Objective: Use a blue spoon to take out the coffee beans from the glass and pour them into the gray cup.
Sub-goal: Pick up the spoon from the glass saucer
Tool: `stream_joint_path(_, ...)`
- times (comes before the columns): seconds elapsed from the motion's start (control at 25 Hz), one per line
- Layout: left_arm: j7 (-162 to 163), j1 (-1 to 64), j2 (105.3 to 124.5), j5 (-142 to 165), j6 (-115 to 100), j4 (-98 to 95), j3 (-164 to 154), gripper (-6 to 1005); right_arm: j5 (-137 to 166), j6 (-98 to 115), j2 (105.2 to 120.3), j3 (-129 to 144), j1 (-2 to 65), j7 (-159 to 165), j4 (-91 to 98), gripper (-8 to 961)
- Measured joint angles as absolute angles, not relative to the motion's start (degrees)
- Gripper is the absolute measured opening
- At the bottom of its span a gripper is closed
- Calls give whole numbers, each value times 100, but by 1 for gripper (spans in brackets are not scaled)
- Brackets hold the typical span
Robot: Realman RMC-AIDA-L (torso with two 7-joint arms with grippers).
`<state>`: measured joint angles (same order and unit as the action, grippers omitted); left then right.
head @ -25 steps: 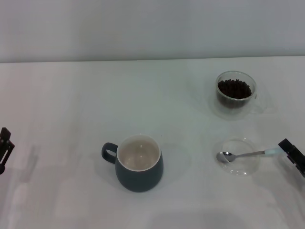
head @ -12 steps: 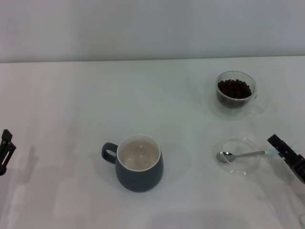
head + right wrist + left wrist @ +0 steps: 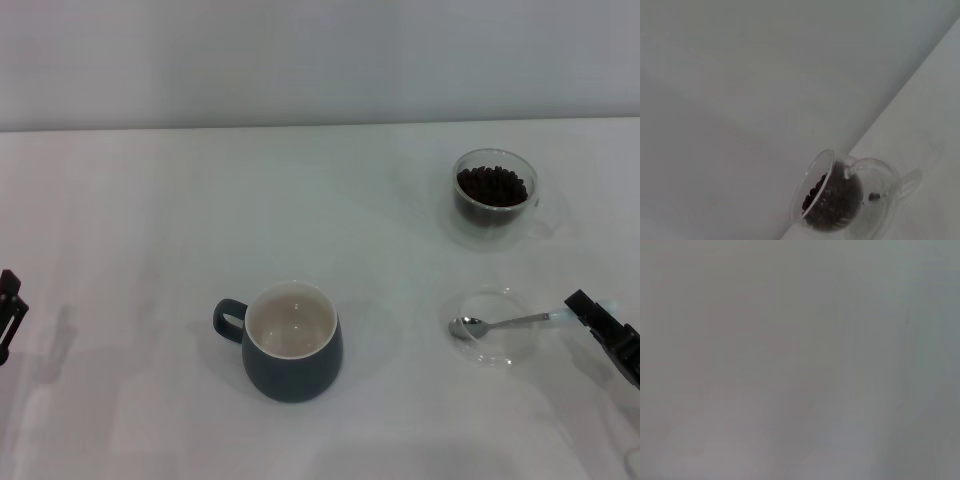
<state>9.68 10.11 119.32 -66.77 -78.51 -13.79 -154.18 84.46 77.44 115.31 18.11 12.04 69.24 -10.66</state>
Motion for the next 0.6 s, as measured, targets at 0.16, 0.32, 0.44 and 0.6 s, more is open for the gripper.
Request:
stream_joint_path(0.16,968,1010,11933,-6679,-7856,-1378,-15421,892,8446,7749,11531,1800,1204,6926,-1085,343)
stream_joint_path(0.32,968,1007,11927,-6680,-7857,-1372,-15417,893,8446,7771,11531,1796,1204,6926,-1092,214)
stream_joint_path(0.44,967,1011,11927,-6680,-7857,-1356,-15416,893,8446,7904,11531,1802,1203,6960,-1091,137)
stream_joint_path(0.6,967,1033,11931,-6711,-7855,-1316,-15415,893,8446,8158,11514,1844,1169,7110,-1051,137)
